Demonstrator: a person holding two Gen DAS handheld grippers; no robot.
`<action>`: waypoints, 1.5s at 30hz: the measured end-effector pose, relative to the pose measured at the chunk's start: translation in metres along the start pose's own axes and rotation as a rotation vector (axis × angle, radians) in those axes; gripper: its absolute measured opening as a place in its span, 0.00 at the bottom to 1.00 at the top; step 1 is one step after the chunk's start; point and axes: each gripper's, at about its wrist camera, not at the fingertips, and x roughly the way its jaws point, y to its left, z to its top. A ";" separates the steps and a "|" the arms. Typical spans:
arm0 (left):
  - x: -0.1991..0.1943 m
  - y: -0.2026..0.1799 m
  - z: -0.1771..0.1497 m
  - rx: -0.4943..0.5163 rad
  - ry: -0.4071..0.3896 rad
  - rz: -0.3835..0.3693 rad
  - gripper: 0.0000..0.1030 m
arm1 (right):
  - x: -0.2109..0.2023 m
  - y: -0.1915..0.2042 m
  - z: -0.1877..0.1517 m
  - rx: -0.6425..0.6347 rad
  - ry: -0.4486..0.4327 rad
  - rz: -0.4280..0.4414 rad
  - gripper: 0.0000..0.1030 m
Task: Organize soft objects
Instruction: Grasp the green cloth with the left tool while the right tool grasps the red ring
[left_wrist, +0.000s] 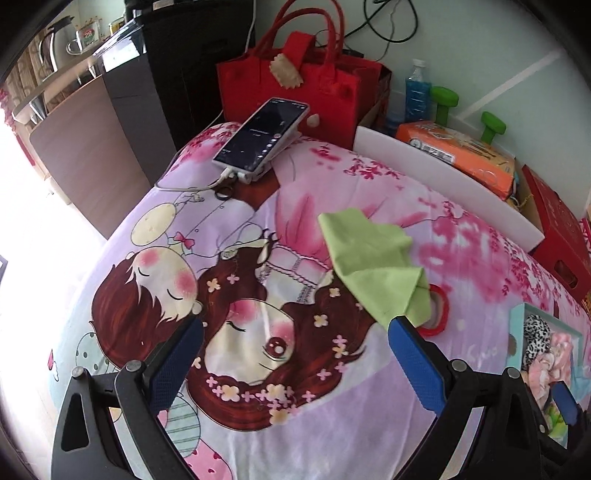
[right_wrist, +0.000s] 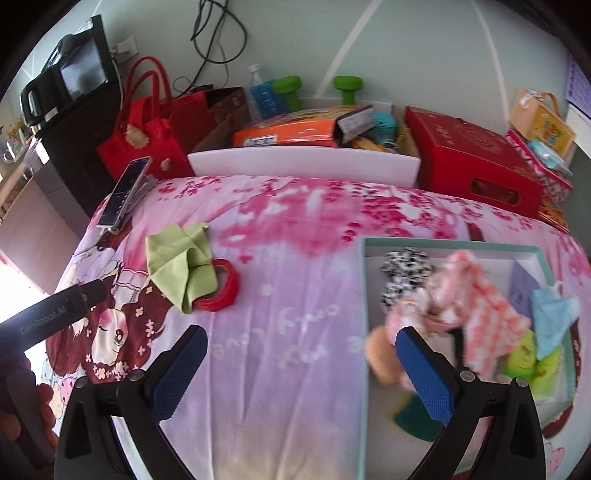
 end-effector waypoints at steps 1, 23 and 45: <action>0.001 0.002 0.000 -0.003 0.001 0.003 0.97 | 0.004 0.003 0.000 -0.004 0.002 0.005 1.00; 0.066 0.021 0.013 -0.150 0.085 -0.039 0.97 | 0.076 0.051 0.002 -0.145 -0.018 0.033 1.00; 0.093 0.018 0.023 -0.182 0.076 -0.109 0.97 | 0.112 0.073 0.000 -0.178 -0.034 0.030 0.85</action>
